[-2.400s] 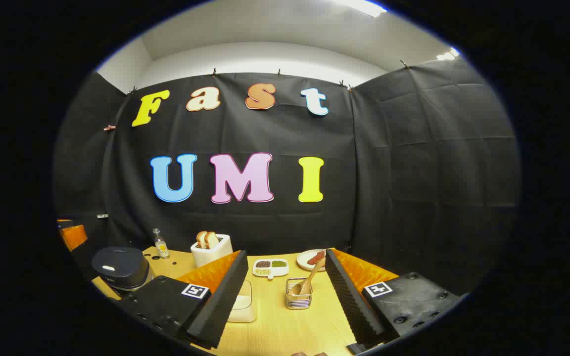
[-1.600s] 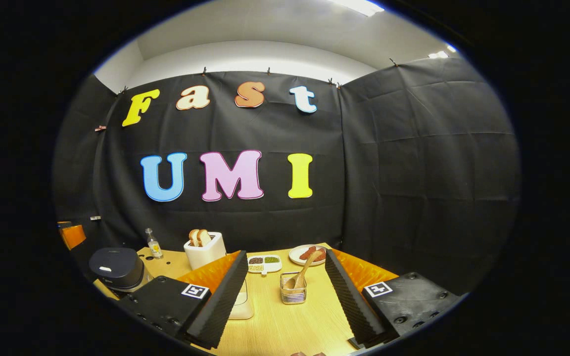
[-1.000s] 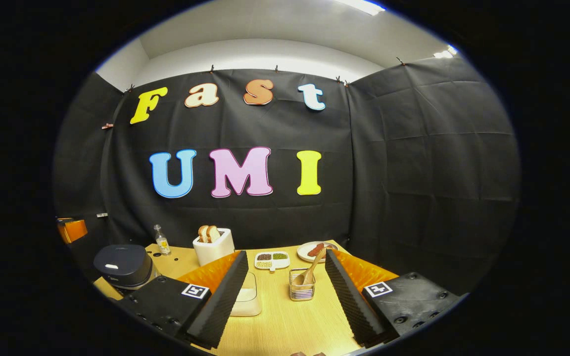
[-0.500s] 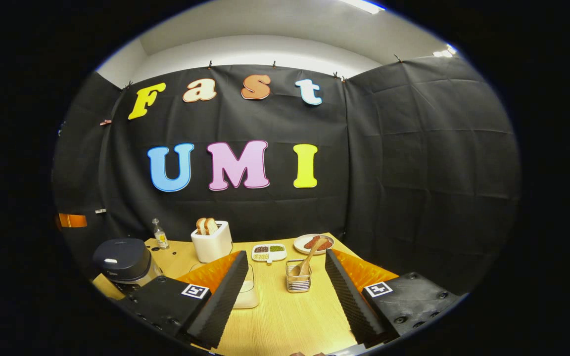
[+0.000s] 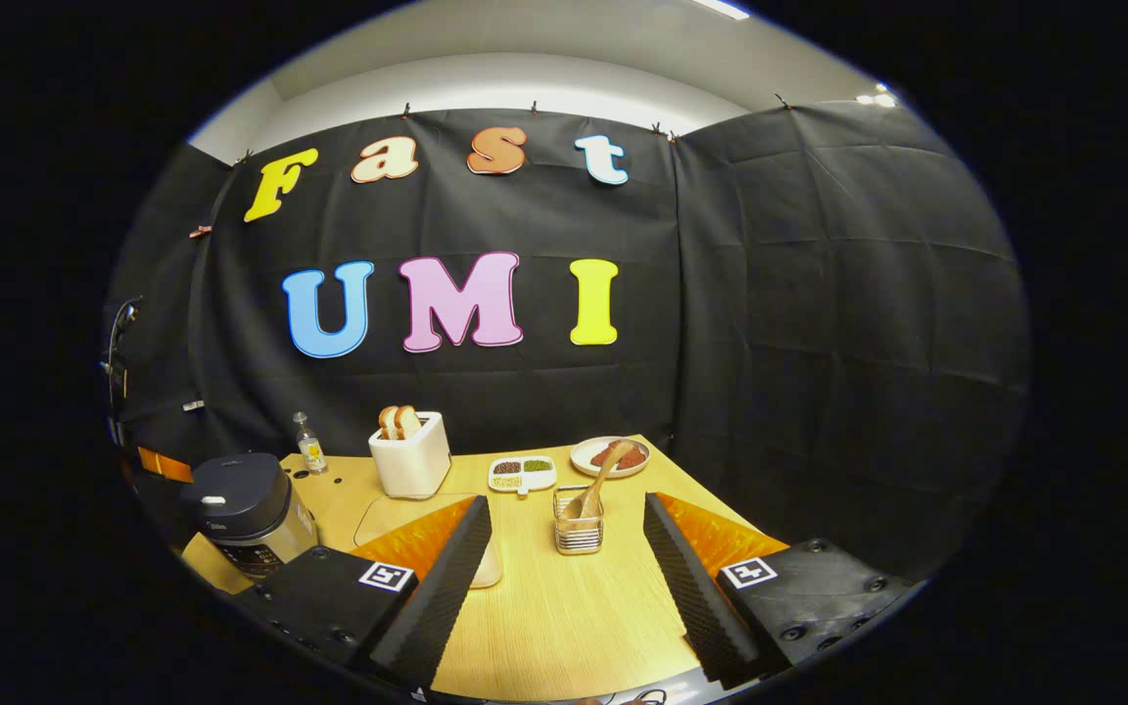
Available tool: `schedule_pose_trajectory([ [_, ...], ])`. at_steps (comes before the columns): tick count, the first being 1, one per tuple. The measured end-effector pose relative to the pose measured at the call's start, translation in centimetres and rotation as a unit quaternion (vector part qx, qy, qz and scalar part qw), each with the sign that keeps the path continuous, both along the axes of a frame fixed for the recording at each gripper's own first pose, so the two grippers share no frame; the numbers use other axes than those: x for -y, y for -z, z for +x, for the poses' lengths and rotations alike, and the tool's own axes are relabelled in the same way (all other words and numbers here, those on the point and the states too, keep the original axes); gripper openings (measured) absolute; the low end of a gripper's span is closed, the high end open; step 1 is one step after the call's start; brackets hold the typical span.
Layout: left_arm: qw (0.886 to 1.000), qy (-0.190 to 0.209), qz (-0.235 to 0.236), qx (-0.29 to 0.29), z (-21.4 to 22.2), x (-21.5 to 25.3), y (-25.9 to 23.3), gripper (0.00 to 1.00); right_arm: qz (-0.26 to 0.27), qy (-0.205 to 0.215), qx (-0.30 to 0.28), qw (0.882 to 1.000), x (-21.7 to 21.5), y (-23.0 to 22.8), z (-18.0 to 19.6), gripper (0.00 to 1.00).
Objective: Close the left gripper, press the button to open the rice cooker; take a wooden spoon from the chopstick holder with the right hand, scoop a spoonful of rice and pour it into the rice cooker, then put the wooden spoon back into the chopstick holder.
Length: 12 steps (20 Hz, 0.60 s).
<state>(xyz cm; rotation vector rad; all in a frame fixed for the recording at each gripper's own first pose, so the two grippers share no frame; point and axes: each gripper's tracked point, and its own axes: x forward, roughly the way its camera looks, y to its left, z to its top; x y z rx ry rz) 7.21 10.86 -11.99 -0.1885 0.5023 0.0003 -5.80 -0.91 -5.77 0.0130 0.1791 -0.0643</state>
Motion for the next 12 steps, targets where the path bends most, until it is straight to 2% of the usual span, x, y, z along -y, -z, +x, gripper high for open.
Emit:
schedule_pose_trajectory([
  [6, 1.000, 0.006, 0.014, -0.016, 1.5, 0.0, 2.3, 0.06, 0.005, 0.027, -0.025, 0.999, 2.3, 1.6, -0.2, 0.98],
  [11, 0.999, -0.005, 0.008, -0.031, 1.4, 0.2, 4.3, 0.07, 0.008, 0.029, -0.049, 0.998, 3.0, 2.7, 0.3, 0.97],
  [12, 0.999, -0.006, 0.012, -0.032, 1.4, 0.1, 4.2, 0.04, 0.008, 0.027, -0.052, 0.998, 3.1, 2.8, 0.6, 0.97],
])
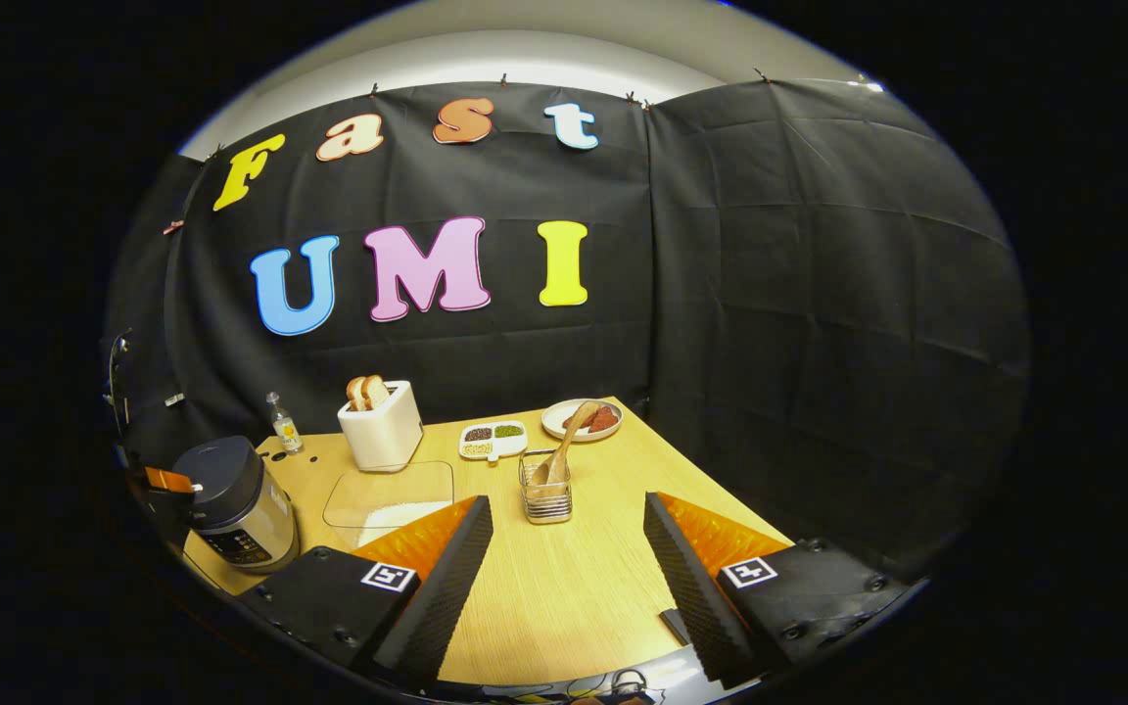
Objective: Close the left gripper, press the button to open the rice cooker; take a wooden spoon from the chopstick holder with the right hand, scoop a spoonful of rice and pour it into the rice cooker, then put the wooden spoon back into the chopstick holder.
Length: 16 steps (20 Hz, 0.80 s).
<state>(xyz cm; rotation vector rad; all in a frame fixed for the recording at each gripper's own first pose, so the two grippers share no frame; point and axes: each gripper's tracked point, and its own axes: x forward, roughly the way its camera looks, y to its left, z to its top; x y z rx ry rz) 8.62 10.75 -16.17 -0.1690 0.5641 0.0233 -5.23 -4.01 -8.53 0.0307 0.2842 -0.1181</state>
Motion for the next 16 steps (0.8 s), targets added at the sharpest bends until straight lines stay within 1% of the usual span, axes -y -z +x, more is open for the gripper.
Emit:
schedule_pose_trajectory([
  [1, 1.000, 0.000, 0.004, -0.003, 0.3, -0.1, 0.0, 0.06, -0.001, -0.002, -0.002, 1.000, 0.0, 0.0, 0.4, 0.97],
  [4, 1.000, -0.006, 0.009, -0.023, 0.5, -0.1, 0.4, 0.07, -0.005, -0.011, -0.008, 1.000, 0.2, 0.1, 1.7, 0.97],
  [5, 0.999, -0.008, 0.006, -0.034, 0.4, -0.1, 0.7, 0.07, -0.005, -0.014, -0.009, 1.000, 0.3, 0.1, 2.2, 0.97],
  [6, 1.000, -0.015, 0.001, -0.028, 0.4, -0.2, 0.3, 0.06, -0.004, -0.016, -0.010, 1.000, 0.5, 0.2, 2.8, 0.98],
  [7, 0.999, -0.019, -0.008, -0.038, 0.5, -0.1, 0.6, 0.09, -0.002, -0.019, -0.012, 1.000, 0.6, 0.1, 3.4, 0.98],
  [8, 0.999, -0.026, -0.015, -0.032, 0.5, -0.2, 0.5, 0.07, 0.000, -0.021, -0.013, 1.000, 0.8, 0.1, 4.0, 0.98],
  [10, 0.999, -0.045, -0.023, -0.015, 0.4, -0.1, 0.0, 0.07, 0.003, -0.022, -0.014, 1.000, 1.2, 0.0, 5.3, 0.97],
  [11, 0.998, -0.052, -0.020, -0.007, 0.1, 0.1, -0.4, 0.06, 0.005, -0.023, -0.014, 1.000, 1.4, 0.0, 6.0, 0.97],
  [12, 0.998, -0.058, -0.010, 0.010, 0.4, 0.3, -1.0, 0.06, 0.005, -0.024, -0.014, 1.000, 1.6, 0.0, 6.6, 0.98],
  [14, 0.995, -0.066, 0.029, 0.064, 0.3, 0.5, -4.3, 0.07, 0.006, -0.025, -0.015, 1.000, 2.1, 0.2, 7.8, 0.98],
  [16, 0.984, -0.090, 0.078, 0.132, 0.2, 0.1, -9.2, 0.07, 0.007, -0.029, -0.016, 0.999, 2.3, 0.2, 9.2, 0.98],
])
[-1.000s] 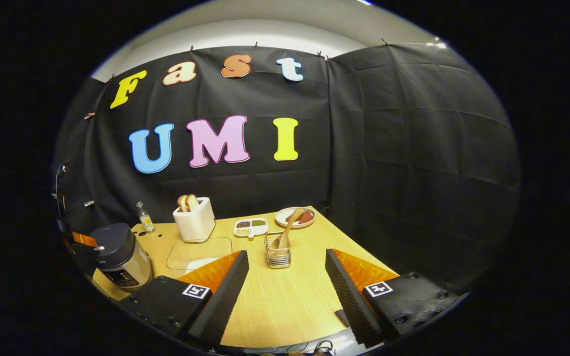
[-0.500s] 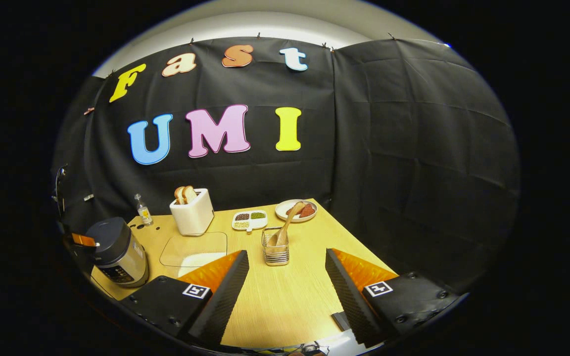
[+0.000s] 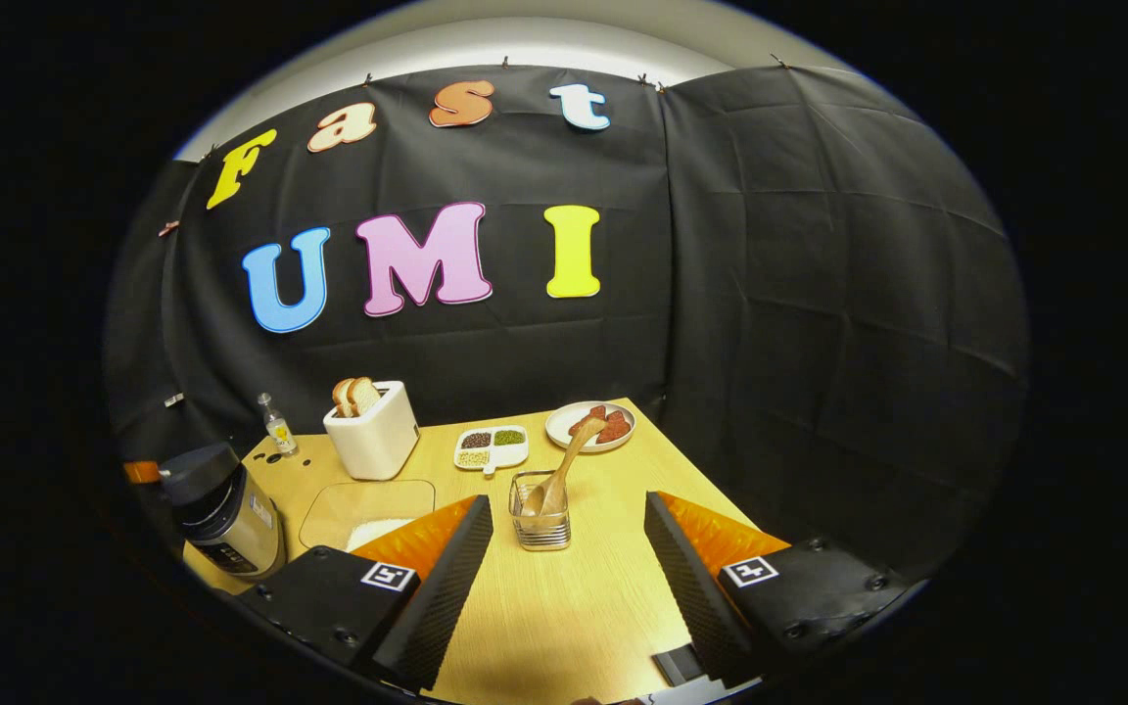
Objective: Close the left gripper, press the button to open the rice cooker; take a wooden spoon from the chopstick holder with the right hand, scoop a spoonful of rice and pour it into the rice cooker, then put the wooden spoon back into the chopstick holder.
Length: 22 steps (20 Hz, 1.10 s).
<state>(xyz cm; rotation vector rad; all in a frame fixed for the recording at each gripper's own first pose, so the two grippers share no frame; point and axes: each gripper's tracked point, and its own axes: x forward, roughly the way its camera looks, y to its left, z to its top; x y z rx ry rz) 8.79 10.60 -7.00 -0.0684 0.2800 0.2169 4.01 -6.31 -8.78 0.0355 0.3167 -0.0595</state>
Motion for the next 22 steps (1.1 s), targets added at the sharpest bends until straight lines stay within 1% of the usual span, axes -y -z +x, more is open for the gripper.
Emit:
schedule_pose_trajectory([
  [1, 0.999, -0.015, 0.018, 0.029, 0.1, -0.2, -2.4, 0.07, 0.002, -0.003, 0.001, 1.000, 0.2, 0.0, 0.8, 0.98],
  [3, 0.997, -0.028, 0.022, 0.066, 0.4, 0.8, -5.1, 0.07, 0.011, -0.007, 0.002, 1.000, 0.4, 0.0, 2.2, 0.98],
  [5, 0.997, -0.033, 0.010, 0.075, -0.5, 2.4, -6.0, 0.08, 0.018, -0.014, 0.003, 1.000, 0.6, 0.3, 3.7, 0.98],
  [7, 0.997, -0.029, 0.010, 0.076, -0.8, 3.8, -5.8, 0.10, 0.023, -0.022, 0.006, 0.999, 1.0, 0.4, 5.5, 0.98],
  [10, 0.997, -0.024, 0.002, 0.070, -1.3, 6.1, -5.1, 0.51, 0.051, -0.030, -0.012, 0.998, 1.5, 1.8, 8.0, 0.98],
  [11, 0.997, -0.023, -0.002, 0.070, -1.4, 7.0, -5.0, 0.67, 0.059, -0.031, -0.023, 0.997, 1.7, 2.5, 8.8, 0.98],
  [13, 0.998, -0.031, -0.005, 0.062, -1.8, 8.3, -4.4, 0.99, 0.070, -0.035, -0.045, 0.996, 1.9, 4.0, 10.5, 0.98],
  [14, 0.998, -0.037, -0.003, 0.056, -2.0, 8.9, -3.9, 0.95, 0.074, -0.037, -0.050, 0.995, 2.0, 4.4, 11.3, 0.98],
  [18, 0.998, -0.048, 0.017, 0.022, -2.7, 11.4, -2.0, 0.95, 0.092, -0.048, -0.071, 0.992, 2.8, 6.4, 15.8, 0.98],
  [22, 0.997, -0.064, 0.033, -0.022, -3.6, 13.6, 0.4, 0.95, 0.134, -0.034, -0.108, 0.985, 3.4, 9.7, 19.6, 0.98],
])
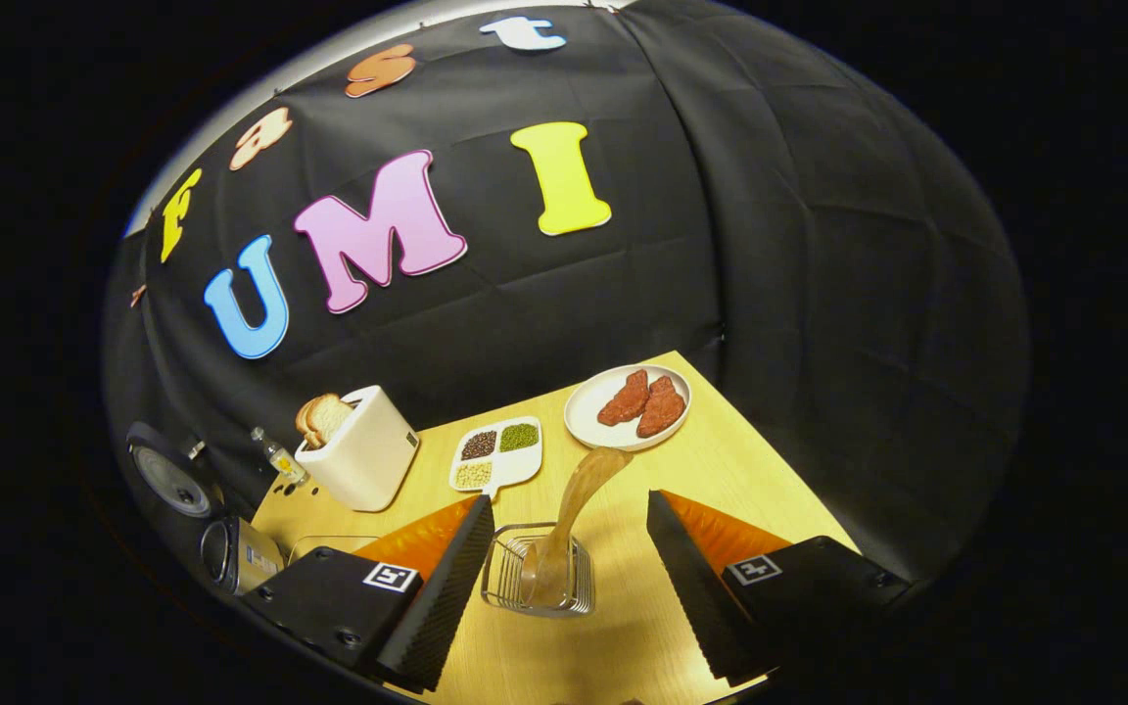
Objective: Close the left gripper, press the button to open the rice cooker; take a wooden spoon from the chopstick holder with the right hand, scoop a spoonful of rice and pour it into the rice cooker, then put the wooden spoon back into the chopstick holder.
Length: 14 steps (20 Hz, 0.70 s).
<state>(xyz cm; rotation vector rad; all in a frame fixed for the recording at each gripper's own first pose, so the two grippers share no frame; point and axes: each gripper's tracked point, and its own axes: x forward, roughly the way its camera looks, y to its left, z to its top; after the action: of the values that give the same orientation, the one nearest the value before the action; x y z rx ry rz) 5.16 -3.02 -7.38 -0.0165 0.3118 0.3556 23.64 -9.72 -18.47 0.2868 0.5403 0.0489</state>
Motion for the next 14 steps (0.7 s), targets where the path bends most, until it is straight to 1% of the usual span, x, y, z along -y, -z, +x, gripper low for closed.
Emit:
schedule_pose_trajectory([
  [3, 1.000, -0.014, -0.010, -0.018, -0.7, 1.5, 1.3, 0.95, 0.026, 0.006, -0.040, 0.999, -0.4, 2.9, 1.7, 0.98],
  [7, 0.998, -0.024, -0.026, -0.043, -2.3, 3.4, 3.4, 0.94, 0.045, 0.023, -0.051, 0.997, -1.0, 5.1, 4.4, 0.99],
  [9, 0.997, -0.025, -0.031, -0.061, -3.2, 4.1, 4.9, 0.94, 0.062, 0.029, -0.069, 0.995, -1.2, 6.1, 4.6, 0.91],
  [11, 0.996, -0.025, -0.035, -0.072, -4.0, 4.8, 5.7, 0.94, 0.069, 0.041, -0.076, 0.994, -0.9, 6.8, 5.2, 0.60],
  [12, 0.996, -0.024, -0.035, -0.081, -4.3, 5.1, 6.3, 0.94, 0.070, 0.044, -0.074, 0.994, -0.9, 6.7, 5.5, 0.41],
  [13, 0.995, -0.023, -0.034, -0.087, -4.4, 5.4, 6.7, 0.94, 0.069, 0.043, -0.076, 0.994, -1.1, 6.7, 5.5, 0.50],
  [14, 0.995, -0.019, -0.034, -0.090, -4.3, 5.7, 7.0, 0.94, 0.074, 0.038, -0.076, 0.994, -1.5, 6.9, 5.5, 0.50],
])
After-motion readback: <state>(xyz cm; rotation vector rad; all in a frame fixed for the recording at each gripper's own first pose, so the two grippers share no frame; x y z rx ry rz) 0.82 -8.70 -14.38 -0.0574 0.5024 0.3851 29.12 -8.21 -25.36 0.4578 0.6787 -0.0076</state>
